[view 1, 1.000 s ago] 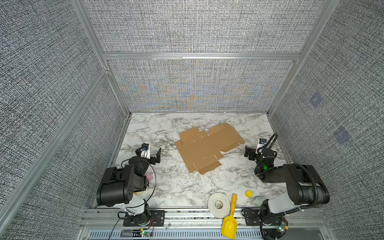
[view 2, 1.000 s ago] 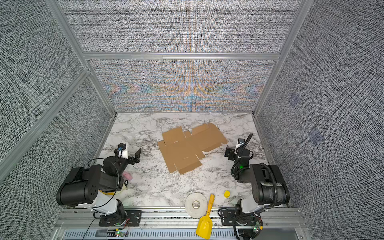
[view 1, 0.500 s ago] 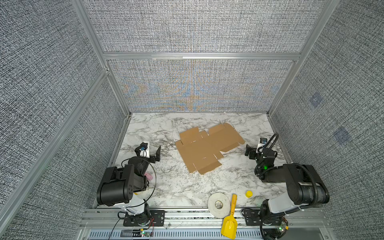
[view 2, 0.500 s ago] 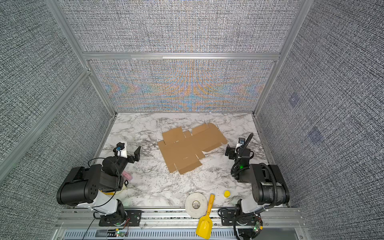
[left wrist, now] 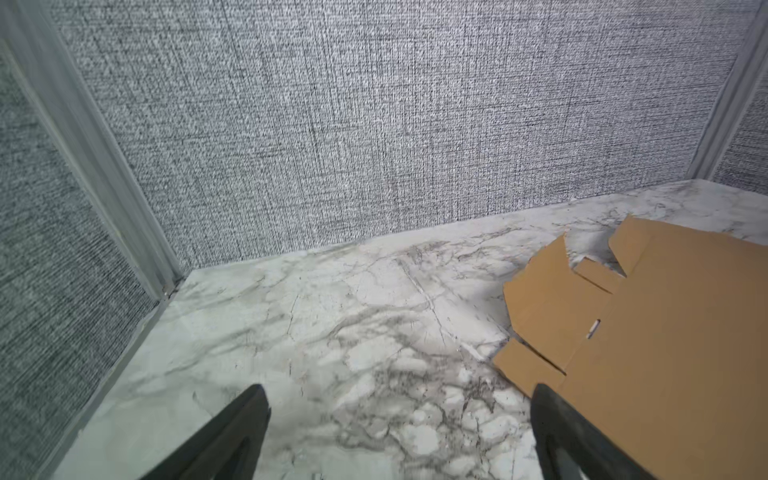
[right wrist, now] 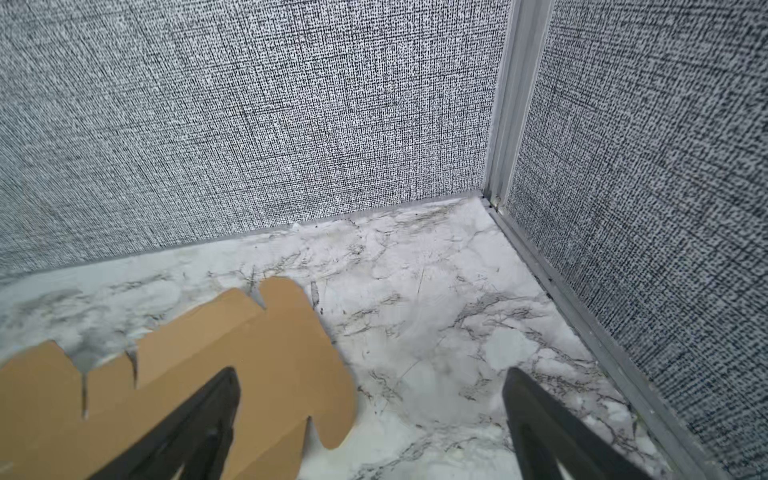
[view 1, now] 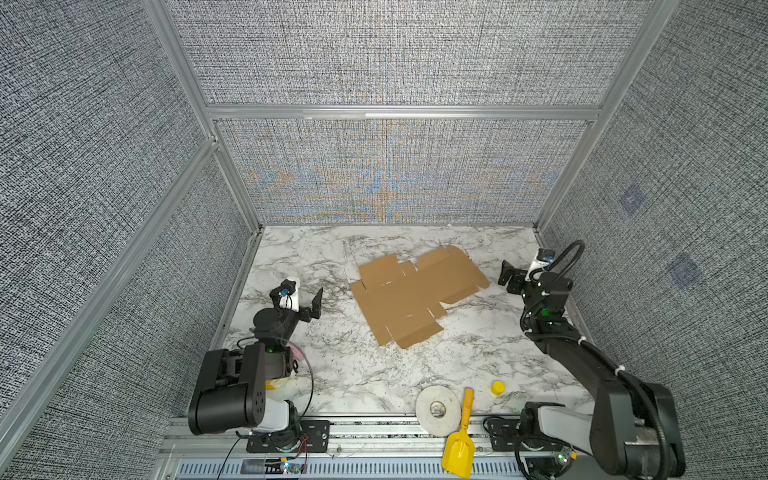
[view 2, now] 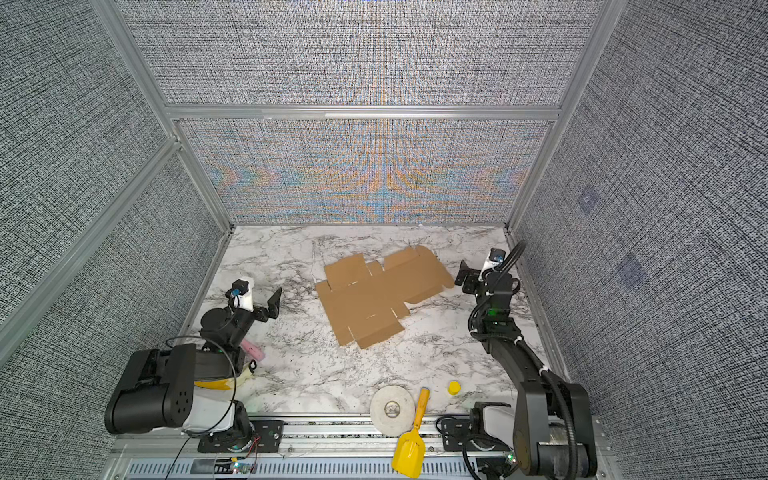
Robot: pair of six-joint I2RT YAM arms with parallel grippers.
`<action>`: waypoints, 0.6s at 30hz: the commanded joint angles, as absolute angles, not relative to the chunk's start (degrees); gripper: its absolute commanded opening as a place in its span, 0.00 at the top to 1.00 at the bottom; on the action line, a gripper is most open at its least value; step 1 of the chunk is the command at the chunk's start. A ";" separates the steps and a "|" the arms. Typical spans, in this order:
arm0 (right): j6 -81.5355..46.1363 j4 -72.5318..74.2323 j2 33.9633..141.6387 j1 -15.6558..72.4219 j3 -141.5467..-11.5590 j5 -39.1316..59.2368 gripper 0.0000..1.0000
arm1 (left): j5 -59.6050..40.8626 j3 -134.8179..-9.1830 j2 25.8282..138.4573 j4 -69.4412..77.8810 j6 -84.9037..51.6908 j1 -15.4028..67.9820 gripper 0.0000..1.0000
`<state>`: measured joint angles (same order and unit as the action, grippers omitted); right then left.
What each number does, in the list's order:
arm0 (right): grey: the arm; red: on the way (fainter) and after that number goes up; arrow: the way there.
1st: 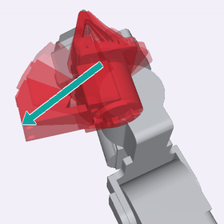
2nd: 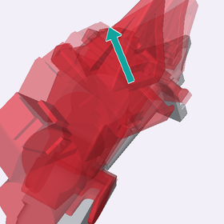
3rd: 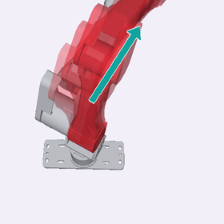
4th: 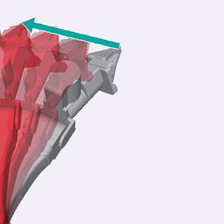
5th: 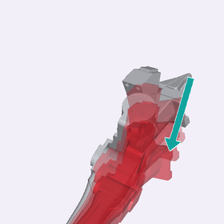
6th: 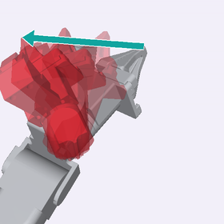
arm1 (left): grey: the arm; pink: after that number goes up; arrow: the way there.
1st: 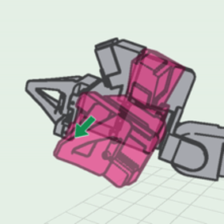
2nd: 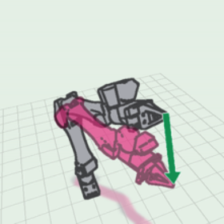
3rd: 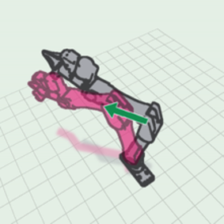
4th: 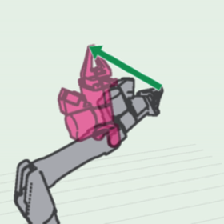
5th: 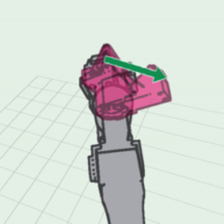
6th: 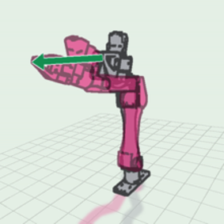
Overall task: Fold the paper box
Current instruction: 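Move the left and right grippers to opposite edges of the cardboard blank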
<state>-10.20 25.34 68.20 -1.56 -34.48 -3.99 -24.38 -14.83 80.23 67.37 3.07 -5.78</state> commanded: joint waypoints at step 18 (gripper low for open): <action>-39.66 -5.95 74.91 1.61 -47.61 13.44 0.06 | -25.52 -55.98 83.19 -0.70 -31.61 4.17 0.01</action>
<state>-34.26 -4.43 74.04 1.48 -47.59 8.91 -22.52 -58.06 82.54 4.34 -21.43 3.99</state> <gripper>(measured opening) 0.952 0.992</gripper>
